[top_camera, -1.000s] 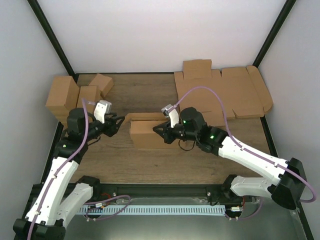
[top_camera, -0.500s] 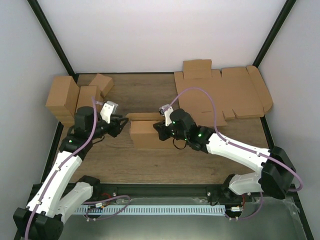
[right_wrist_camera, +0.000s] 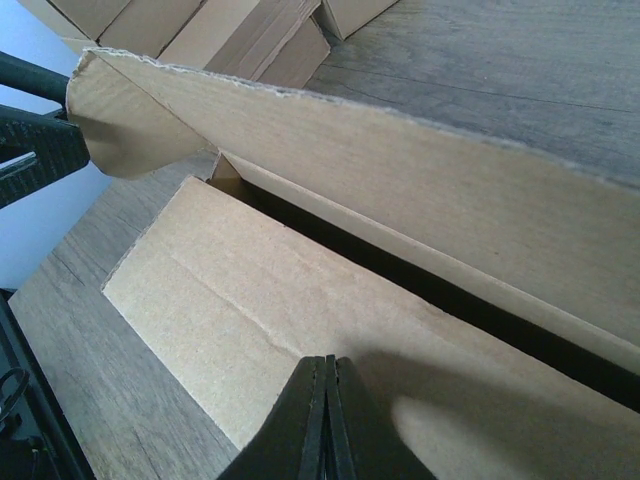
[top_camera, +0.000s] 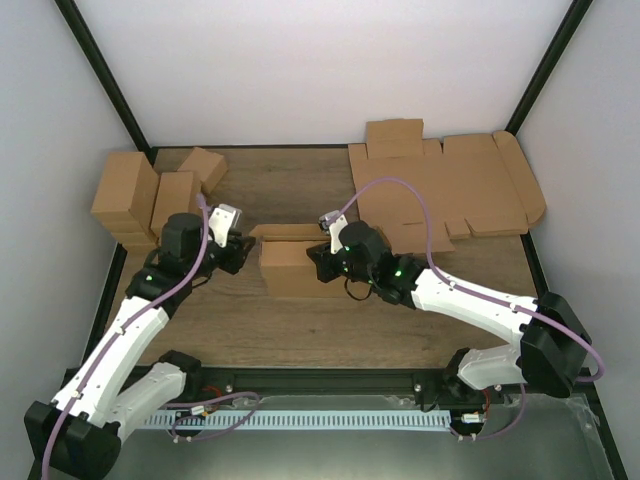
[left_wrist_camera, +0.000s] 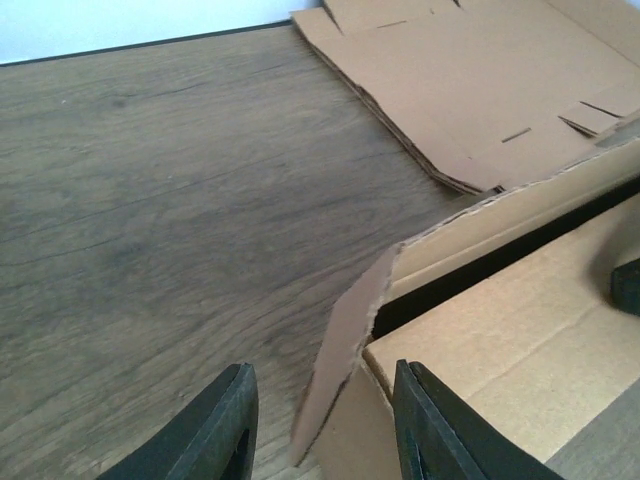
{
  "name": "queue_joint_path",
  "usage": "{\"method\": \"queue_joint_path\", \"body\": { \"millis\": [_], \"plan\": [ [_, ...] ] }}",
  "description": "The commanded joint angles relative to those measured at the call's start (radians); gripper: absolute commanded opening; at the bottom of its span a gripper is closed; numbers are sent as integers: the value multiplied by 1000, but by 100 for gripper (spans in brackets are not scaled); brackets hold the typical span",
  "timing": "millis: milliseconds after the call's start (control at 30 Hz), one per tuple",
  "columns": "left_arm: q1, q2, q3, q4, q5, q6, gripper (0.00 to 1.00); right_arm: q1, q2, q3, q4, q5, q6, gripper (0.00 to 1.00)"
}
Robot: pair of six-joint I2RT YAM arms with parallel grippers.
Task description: Fold the paper box
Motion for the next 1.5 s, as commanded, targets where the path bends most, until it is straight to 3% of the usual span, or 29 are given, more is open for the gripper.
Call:
{"method": "queue_joint_path", "body": {
  "millis": [0, 300, 567, 867, 1033, 1467],
  "plan": [
    [-4, -12, 42, -16, -72, -5, 41, 8, 4, -13, -31, 22, 7, 1],
    [-3, 56, 71, -5, -7, -2, 37, 8, 6, -13, -34, 18, 4, 1],
    [-4, 120, 167, -111, 68, -4, 4, 9, 16, -6, -38, 19, 4, 1],
    [-4, 151, 244, -274, 72, -169, 4, 9, 35, -8, -44, 28, 22, 1],
    [-9, 115, 191, -233, 115, -301, 4, 9, 39, -18, -43, 31, 40, 1],
    [-72, 11, 25, -80, -10, -547, 4, 9, 28, -27, -34, 39, 56, 1]
  ]
}}
